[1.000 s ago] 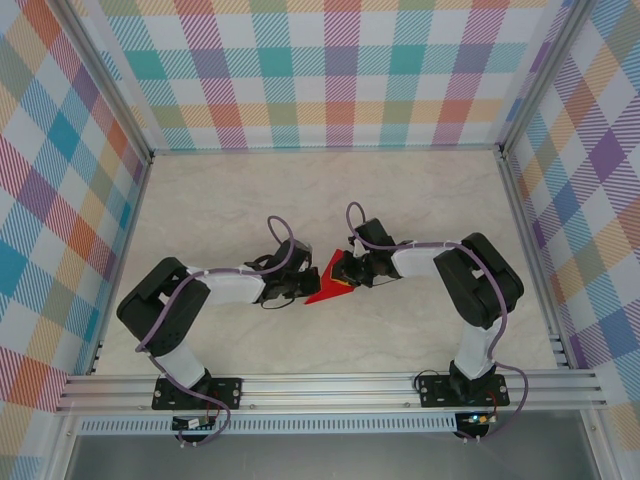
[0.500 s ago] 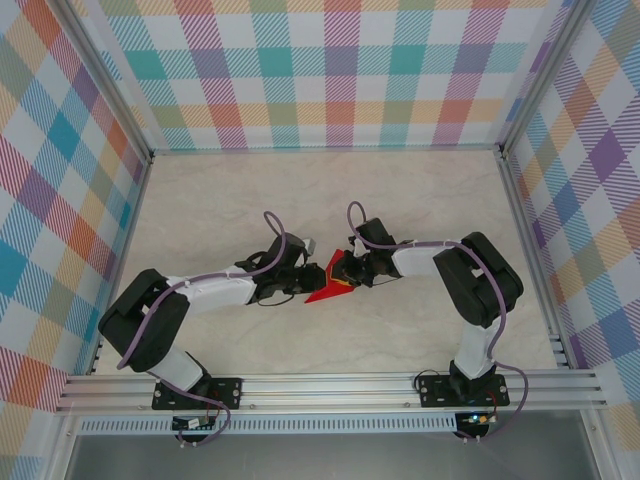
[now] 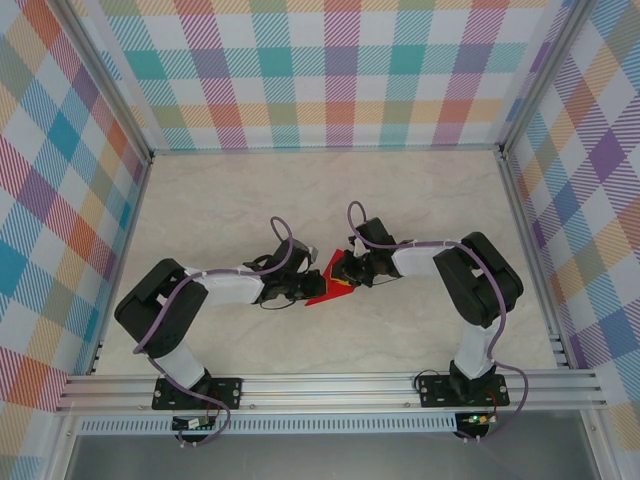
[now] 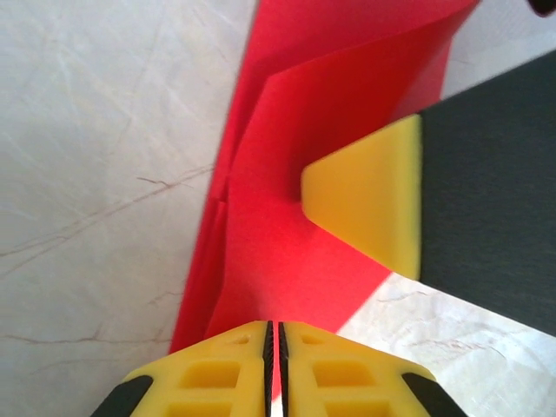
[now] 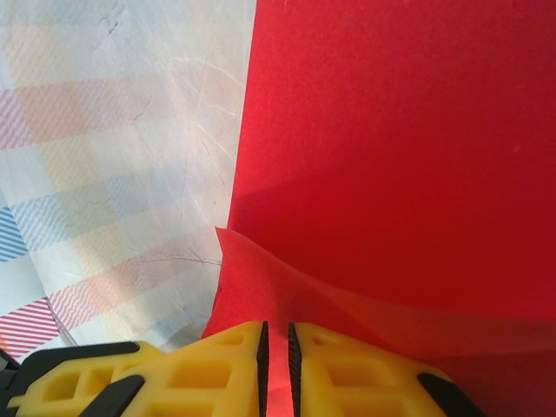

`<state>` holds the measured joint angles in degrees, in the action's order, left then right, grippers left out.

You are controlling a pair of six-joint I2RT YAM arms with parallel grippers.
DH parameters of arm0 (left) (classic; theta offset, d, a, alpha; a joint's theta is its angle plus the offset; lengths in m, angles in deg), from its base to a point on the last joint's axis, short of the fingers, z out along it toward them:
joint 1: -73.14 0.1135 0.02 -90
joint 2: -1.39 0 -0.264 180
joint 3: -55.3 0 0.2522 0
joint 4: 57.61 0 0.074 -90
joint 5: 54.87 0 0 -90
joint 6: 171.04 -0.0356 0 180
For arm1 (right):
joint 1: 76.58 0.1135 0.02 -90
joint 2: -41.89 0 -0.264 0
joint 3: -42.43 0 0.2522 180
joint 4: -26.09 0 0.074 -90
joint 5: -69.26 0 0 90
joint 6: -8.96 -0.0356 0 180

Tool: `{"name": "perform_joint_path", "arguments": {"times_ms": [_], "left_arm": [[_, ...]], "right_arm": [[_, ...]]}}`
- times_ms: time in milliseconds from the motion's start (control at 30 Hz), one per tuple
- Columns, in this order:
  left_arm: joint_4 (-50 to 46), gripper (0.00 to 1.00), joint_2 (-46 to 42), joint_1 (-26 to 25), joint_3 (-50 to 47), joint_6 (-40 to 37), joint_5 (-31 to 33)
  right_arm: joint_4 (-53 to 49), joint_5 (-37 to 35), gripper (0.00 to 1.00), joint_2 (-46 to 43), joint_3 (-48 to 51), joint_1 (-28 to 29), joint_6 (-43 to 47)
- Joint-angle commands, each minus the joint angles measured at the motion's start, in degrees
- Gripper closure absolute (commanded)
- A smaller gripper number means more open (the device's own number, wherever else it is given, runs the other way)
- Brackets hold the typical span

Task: Fold a paper plane with a square sheet of paper (pick it up from the middle)
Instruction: Fold the wing for the third time at the center of the table.

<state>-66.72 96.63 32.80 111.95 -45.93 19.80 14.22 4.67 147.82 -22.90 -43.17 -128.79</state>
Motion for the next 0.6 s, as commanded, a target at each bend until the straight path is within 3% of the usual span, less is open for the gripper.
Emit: {"name": "perform_joint_path", "arguments": {"times_ms": [0,267,567], "left_arm": [[-1.98,0.88,0.89,0.54,0.69,-0.55,3.21],[-3.56,0.92,2.02,0.59,0.79,-0.92,5.22],[-4.46,0.96,2.5,0.53,0.68,-0.87,6.46]], "right_arm": [[-2.14,-1.69,0.83,0.79,-0.5,-0.19,-0.51],[-1.76,-1.36,0.82,-1.75,-0.14,-0.36,0.06],[6.57,3.33,0.82,-3.94,3.61,-0.27,1.69]]}}
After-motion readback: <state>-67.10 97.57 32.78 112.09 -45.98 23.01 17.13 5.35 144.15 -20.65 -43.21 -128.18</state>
